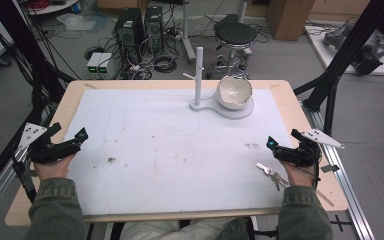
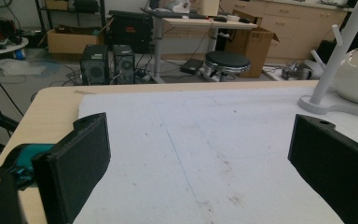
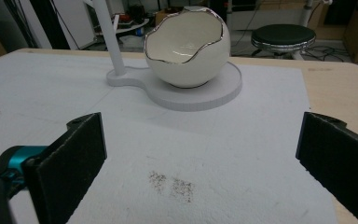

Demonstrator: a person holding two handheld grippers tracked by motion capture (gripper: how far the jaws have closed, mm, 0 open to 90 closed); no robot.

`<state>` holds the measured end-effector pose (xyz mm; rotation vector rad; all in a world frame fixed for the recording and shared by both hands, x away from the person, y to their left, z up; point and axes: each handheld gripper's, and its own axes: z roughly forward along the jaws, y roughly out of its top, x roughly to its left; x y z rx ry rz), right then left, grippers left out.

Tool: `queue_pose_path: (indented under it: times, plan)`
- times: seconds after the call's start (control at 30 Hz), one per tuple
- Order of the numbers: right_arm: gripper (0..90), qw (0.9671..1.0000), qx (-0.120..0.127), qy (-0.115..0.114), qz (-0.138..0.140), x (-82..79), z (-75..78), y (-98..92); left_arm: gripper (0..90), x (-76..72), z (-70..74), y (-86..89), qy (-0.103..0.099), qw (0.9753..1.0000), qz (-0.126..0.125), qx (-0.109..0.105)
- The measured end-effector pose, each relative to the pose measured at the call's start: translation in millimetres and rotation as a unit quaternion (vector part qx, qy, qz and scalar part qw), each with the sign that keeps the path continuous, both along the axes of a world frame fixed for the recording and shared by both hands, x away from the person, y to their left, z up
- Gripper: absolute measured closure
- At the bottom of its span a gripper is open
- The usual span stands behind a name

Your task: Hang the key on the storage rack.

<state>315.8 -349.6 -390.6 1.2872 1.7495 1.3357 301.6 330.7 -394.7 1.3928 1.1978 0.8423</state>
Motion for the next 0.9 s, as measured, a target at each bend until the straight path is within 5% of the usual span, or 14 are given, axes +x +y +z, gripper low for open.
queue_pose_path:
  times: [0.6, 0.9]
  plan:
    - [0.6, 0.9998, -0.006, -0.001, 0.017, 0.0, 0.5, 3.3, 6.0, 0.4, -0.5, -3.1, -0.008, 0.9999, -0.007, 0.004]
    - [0.6, 0.9989, -0.014, 0.021, 0.039, 3.0, -1.6, 7.0, 6.0, 0.7, -0.9, -2.0, -0.007, 1.0000, -0.005, 0.004]
